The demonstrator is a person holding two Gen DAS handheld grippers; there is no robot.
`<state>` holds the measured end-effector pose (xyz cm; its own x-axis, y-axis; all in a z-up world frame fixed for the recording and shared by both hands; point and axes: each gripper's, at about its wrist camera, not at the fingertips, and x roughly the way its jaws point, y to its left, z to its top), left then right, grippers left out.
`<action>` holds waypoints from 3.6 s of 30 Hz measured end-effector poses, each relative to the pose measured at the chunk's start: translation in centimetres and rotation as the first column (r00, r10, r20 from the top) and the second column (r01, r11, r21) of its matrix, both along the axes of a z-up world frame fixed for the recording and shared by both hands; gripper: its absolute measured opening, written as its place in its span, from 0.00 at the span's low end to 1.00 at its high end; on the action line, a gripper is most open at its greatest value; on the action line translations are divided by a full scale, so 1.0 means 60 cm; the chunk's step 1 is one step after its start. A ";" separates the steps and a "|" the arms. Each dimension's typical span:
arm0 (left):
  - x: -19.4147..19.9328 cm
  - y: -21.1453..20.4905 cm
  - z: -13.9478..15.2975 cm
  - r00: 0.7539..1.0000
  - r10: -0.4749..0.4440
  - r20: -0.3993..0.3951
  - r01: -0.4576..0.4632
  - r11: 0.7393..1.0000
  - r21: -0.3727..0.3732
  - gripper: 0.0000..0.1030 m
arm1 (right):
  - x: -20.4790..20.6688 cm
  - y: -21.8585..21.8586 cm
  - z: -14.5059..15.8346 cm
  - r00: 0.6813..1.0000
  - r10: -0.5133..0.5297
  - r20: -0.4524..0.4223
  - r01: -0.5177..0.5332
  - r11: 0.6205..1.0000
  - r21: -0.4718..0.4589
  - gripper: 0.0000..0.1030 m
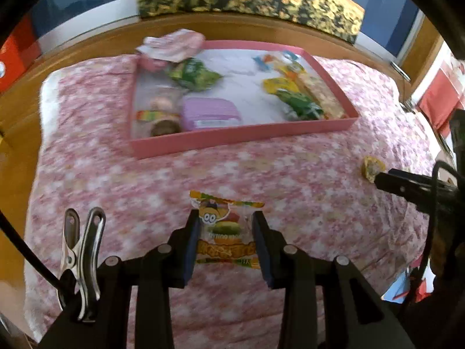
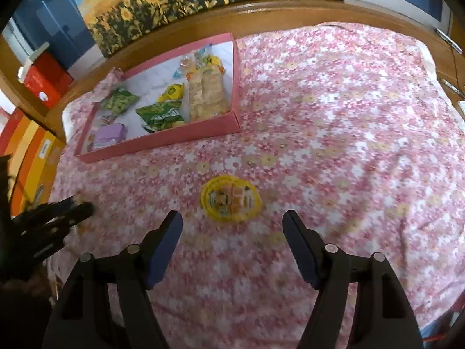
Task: Organize snacks
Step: 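Grasp the round yellow jelly cup with the right gripper while the left holds the packet, then carry the candy packet and jelly cup over the pink tray, then lower the candy packet and jelly cup into the tray and open both grippers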
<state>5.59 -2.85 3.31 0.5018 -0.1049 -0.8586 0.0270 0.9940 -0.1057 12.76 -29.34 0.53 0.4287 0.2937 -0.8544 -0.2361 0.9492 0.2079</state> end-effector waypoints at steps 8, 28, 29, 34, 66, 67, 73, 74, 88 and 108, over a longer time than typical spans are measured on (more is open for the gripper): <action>-0.034 0.037 0.010 0.998 0.065 0.022 -0.066 0.998 0.025 0.36 | 0.019 0.023 -0.021 0.999 0.006 0.053 -0.003 0.998 -0.060 0.38; -0.016 0.011 0.106 0.974 -0.051 0.218 0.037 0.997 0.071 0.36 | -0.044 0.073 0.091 0.951 0.194 0.240 -0.211 0.976 0.048 0.31; -0.013 0.012 0.111 0.971 -0.053 0.231 0.036 0.997 0.075 0.36 | -0.047 0.076 0.104 0.942 0.208 0.262 -0.231 0.971 0.058 0.31; 0.008 0.021 0.121 0.964 -0.048 0.260 0.024 0.995 0.098 0.36 | -0.037 0.086 0.129 0.924 0.217 0.316 -0.247 0.967 0.058 0.31; 0.190 0.015 0.086 0.979 -0.130 0.158 0.126 0.991 0.037 0.36 | 0.130 0.174 0.102 0.943 0.264 0.202 -0.276 0.961 0.031 0.31; 0.197 0.013 0.080 0.980 -0.133 0.149 0.129 0.991 0.037 0.36 | 0.135 0.179 0.099 0.941 0.275 0.198 -0.286 0.958 0.026 0.31; 0.226 -0.002 0.053 0.981 -0.158 0.115 0.156 0.987 0.033 0.36 | 0.160 0.206 0.072 0.932 0.325 0.163 -0.330 0.944 0.008 0.31; 0.230 -0.004 0.047 0.982 -0.161 0.104 0.158 0.987 0.037 0.36 | 0.165 0.210 0.066 0.929 0.335 0.158 -0.340 0.940 0.007 0.31; 0.270 -0.013 0.011 0.991 -0.132 0.034 0.130 0.989 0.069 0.43 | 0.211 0.224 0.027 0.939 0.334 0.083 -0.334 0.942 -0.010 0.32; 0.210 0.024 0.082 0.990 -0.042 0.134 0.038 0.999 0.035 0.71 | 0.162 0.192 0.104 0.939 0.279 0.203 -0.275 0.960 -0.048 0.57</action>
<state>18.18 -1.40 8.26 0.6087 -0.1003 -0.7871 0.0786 0.9947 -0.0660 22.48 -17.82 6.75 0.5001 0.4107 -0.7624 -0.5257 0.8436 0.1096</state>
